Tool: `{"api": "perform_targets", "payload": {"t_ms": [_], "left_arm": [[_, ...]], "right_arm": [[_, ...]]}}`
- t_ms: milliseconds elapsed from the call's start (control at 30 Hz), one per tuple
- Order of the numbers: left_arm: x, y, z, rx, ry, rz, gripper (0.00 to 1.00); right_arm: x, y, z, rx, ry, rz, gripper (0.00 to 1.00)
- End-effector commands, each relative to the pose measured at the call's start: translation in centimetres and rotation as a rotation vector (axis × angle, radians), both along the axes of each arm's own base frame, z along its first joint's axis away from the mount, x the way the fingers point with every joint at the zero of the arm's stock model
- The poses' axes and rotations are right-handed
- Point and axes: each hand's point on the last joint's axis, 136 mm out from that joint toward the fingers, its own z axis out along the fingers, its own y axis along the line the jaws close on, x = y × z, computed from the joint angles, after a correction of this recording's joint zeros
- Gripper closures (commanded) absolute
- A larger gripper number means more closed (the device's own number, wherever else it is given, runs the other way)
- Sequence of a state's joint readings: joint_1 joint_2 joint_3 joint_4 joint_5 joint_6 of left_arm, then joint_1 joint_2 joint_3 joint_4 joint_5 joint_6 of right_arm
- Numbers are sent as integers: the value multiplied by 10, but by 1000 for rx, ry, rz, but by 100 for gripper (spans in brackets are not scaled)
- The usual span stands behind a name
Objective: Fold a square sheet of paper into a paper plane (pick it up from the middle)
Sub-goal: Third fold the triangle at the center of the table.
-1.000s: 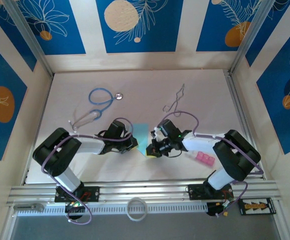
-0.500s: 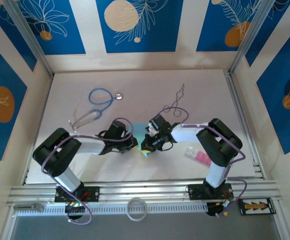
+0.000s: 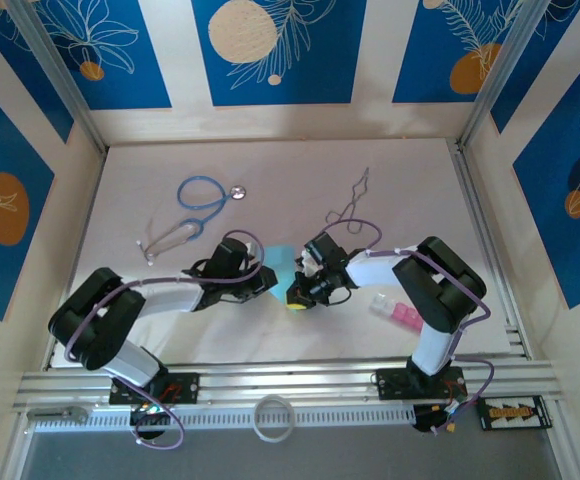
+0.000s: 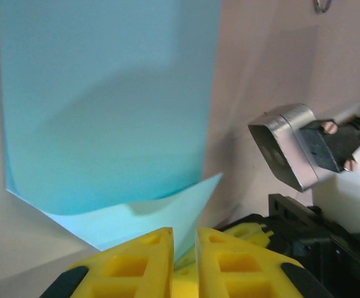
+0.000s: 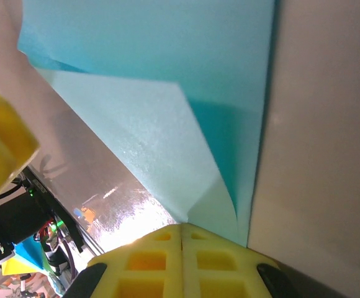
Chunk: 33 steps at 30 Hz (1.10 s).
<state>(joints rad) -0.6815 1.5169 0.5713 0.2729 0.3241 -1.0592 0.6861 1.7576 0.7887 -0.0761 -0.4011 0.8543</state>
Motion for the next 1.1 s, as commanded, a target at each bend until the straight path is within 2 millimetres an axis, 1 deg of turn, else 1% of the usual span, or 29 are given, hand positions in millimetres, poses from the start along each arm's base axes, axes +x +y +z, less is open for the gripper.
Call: {"api": "perform_targets", "payload": {"t_ms": [0,167,267,367,467,533,733,933,1067], "left_arm": [[-15,-6,-5,25,9,-75,86],[-16,-20,-14,15,38,-118,88],[-14,-21,-22,28,48,-110,89],[-13,-6,-38,111,77,-68,90],[-12,19,-57,223,123,-8,94],[-10,27,-63,230,136,13,95],[2,37,-62,232,131,34,95],[14,52,-61,213,134,66,95],[20,68,-64,219,147,94,95]], "right_arm": [[-13,-16,-15,-63,59,-3,100],[-12,-16,-16,-64,61,-12,100],[-13,-18,-18,-70,67,-14,100],[-16,-21,-22,-87,77,-13,100],[-22,-28,-30,-129,93,-5,100],[-24,-32,-33,-142,97,-4,100],[-28,-35,-35,-149,109,-6,100],[-29,-35,-36,-144,114,-9,100],[-28,-34,-34,-140,110,-7,100]]}}
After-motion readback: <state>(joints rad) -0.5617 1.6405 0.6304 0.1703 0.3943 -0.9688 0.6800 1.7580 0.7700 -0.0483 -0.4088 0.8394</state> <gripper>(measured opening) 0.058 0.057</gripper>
